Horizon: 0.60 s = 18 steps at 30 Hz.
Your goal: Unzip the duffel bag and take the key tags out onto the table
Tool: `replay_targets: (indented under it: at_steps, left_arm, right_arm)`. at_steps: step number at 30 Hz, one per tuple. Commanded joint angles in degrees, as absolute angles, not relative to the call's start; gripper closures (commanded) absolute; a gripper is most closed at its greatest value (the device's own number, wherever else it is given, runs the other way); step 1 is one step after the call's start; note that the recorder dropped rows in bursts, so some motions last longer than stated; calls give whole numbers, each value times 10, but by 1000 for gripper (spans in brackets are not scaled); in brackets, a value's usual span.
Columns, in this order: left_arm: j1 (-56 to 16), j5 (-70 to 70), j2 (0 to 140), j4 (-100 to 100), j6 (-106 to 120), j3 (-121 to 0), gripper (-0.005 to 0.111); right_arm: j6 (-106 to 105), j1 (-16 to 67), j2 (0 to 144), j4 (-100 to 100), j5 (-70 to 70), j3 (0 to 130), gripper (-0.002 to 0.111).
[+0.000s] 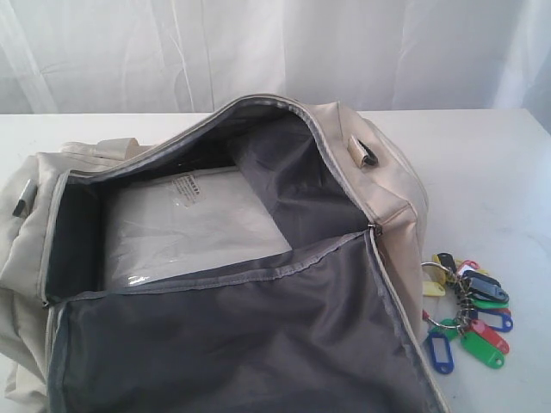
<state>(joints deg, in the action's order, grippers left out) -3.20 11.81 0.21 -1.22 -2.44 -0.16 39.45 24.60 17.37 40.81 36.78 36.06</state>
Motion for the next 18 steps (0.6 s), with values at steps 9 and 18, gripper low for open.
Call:
replay_targets:
  at_steps: [9,18]
  left_arm:
    - [-30,116,0,-17,-28,0,107]
    - [-30,116,0,-17,-28,0,107]
  right_arm:
    - [392,68,127,409,362,360,108]
    - [392,68,122,409,361,353,108]
